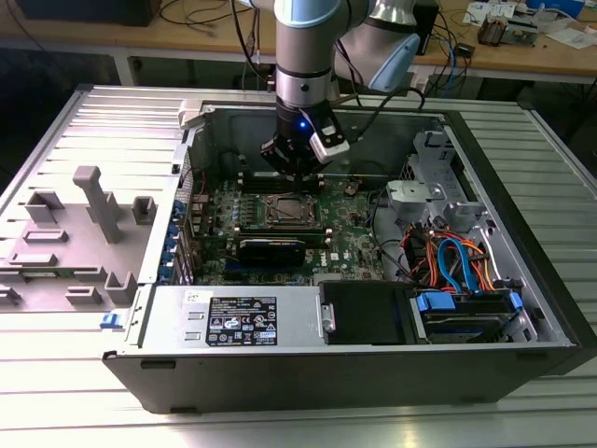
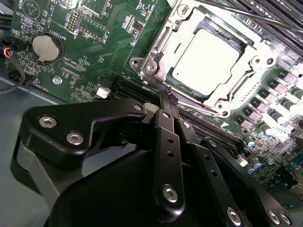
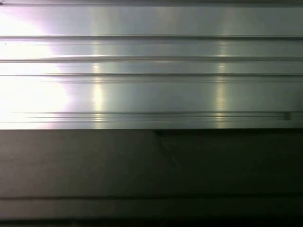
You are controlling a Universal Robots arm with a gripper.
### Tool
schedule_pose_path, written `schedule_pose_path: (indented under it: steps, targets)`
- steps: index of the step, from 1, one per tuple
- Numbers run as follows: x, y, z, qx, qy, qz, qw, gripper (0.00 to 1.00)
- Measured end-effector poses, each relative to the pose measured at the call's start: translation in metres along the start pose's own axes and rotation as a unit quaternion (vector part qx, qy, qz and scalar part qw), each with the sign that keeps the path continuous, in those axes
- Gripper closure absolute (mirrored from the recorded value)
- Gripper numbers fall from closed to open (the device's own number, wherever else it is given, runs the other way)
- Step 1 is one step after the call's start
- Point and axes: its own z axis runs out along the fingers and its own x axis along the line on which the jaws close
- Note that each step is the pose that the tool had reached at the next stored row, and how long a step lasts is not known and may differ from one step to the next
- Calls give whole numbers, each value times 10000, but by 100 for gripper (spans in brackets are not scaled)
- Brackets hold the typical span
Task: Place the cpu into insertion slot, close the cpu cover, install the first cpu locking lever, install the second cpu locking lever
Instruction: 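Install the first cpu locking lever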
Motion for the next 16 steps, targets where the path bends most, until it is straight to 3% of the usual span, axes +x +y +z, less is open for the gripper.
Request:
schedule_pose_path:
  steps: [16]
  targets:
    - [-7,1,26,0,6,5,10000,89]
